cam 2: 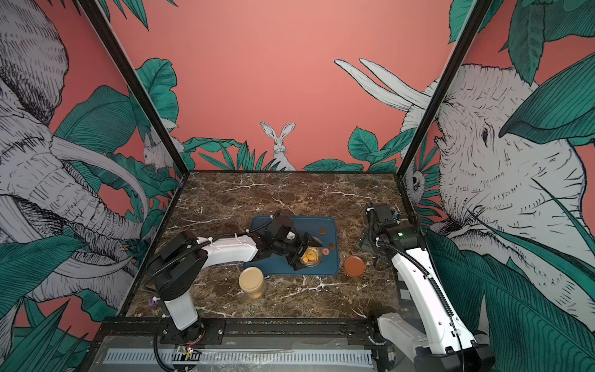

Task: Pour the cookies out of the jar
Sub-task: Pour the cookies in the jar onto the tray.

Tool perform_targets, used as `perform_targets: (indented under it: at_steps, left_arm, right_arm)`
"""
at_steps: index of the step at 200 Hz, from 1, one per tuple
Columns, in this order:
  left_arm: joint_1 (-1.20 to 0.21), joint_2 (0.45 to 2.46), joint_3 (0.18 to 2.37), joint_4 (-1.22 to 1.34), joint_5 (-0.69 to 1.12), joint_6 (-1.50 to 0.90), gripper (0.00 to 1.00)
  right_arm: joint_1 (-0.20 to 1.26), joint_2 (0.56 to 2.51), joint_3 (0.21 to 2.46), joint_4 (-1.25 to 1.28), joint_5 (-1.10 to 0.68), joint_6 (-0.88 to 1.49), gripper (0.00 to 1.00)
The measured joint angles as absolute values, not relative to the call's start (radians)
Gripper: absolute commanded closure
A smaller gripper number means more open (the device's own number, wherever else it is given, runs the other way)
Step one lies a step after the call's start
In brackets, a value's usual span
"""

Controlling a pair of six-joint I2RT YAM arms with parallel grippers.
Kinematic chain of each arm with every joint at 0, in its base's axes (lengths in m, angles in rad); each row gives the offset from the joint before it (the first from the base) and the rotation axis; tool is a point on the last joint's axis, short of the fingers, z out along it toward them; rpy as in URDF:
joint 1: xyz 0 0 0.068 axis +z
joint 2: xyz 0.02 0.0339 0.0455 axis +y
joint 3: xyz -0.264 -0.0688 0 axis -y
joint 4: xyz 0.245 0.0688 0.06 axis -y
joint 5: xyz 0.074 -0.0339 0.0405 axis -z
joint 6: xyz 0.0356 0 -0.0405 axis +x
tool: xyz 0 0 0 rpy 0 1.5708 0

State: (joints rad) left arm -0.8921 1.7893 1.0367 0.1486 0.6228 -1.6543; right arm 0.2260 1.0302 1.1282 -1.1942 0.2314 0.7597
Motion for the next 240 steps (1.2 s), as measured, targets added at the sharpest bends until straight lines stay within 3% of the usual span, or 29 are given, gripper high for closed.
perform_targets:
  at_steps: [59,153,191,240]
  left_arm:
    - [-0.863,1.817,1.369,-0.263,0.671,-1.267,1.0]
    - [-0.873,1.842,1.442,-0.611,0.688,-0.939,1.0]
    - [-0.928,1.977,1.76,-0.927,0.481,-0.582,1.0]
    - [-1.031,2.103,1.915,-1.181,0.215,-0.323,1.0]
  right_arm:
    - [0.226,1.023,1.108,-1.192,0.228,0.764,0.08]
    - [0.226,1.018,1.108,-1.191,0.231,0.771,0.08]
    - [0.226,1.018,1.108,-1.19,0.228,0.775,0.08]
    - [0.224,1.019,1.114,-1.194,0.229,0.775,0.08]
